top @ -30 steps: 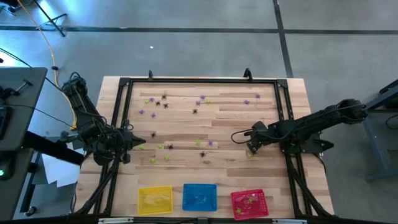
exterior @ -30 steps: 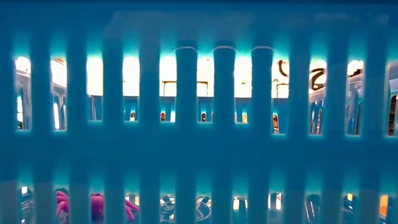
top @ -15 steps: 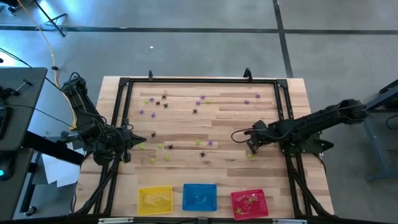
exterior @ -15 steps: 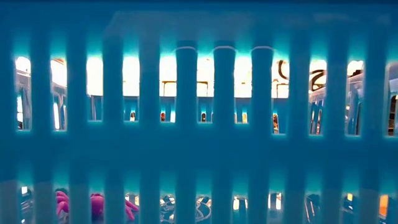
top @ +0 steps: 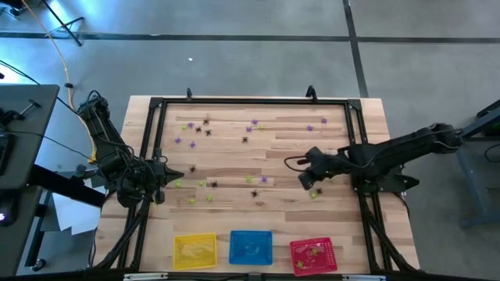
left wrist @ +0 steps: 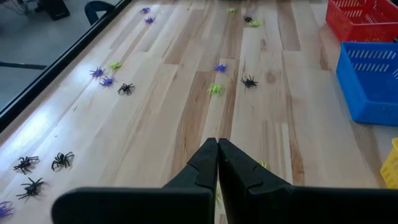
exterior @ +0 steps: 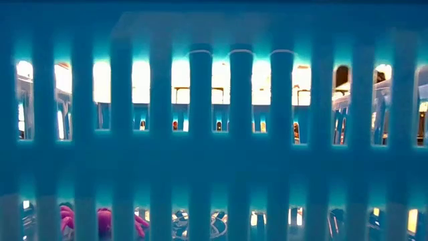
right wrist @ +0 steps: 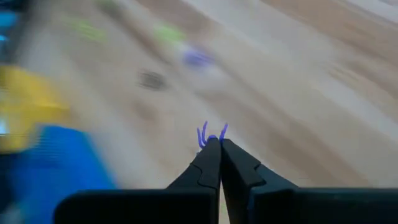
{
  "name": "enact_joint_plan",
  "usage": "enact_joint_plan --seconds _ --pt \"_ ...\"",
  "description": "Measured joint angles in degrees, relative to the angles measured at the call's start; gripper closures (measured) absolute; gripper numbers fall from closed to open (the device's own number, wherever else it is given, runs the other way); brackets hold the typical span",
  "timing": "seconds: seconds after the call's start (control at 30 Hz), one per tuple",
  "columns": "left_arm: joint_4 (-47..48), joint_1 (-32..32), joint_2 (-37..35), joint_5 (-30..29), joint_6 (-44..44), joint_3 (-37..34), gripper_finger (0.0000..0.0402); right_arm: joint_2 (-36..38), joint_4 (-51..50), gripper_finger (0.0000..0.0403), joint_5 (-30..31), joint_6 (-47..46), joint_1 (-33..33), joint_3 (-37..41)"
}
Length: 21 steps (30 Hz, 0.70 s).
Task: Sort Halloween decoration
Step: Put the violet spider toy into the blue bin
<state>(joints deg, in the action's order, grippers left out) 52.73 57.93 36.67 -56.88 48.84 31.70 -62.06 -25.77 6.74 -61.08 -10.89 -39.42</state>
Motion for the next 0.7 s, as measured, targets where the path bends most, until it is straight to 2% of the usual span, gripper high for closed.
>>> enact_joint_plan --seconds 0.13,0.23,0.37,0.53,0.7 --pt "-0.1 0.0 0.0 0.0 0.0 0.0 0.0401 -2.4 13.2 0.0403 0.2 3.2 -4.5 -5.0" --pt "-0.1 0.0 0.0 0.0 0.0 0.0 0.0401 -6.5 19.3 0.0403 2.6 6.4 -8.9 -10.1" --pt "-0.1 0.0 0.0 0.0 -0.5 0.0 0.0401 -16.2 19.3 0.0403 4.2 8.8 -13.8 -18.3" --pt "-0.6 0.0 0.0 0.0 -0.5 0.0 0.0401 -30.1 18.2 0.0403 0.5 10.4 -17.0 -28.6" --pt "-3.1 0.0 0.0 0.1 -0.6 0.0 0.0401 -40.6 18.2 0.0403 -2.8 10.5 -18.9 -37.1"
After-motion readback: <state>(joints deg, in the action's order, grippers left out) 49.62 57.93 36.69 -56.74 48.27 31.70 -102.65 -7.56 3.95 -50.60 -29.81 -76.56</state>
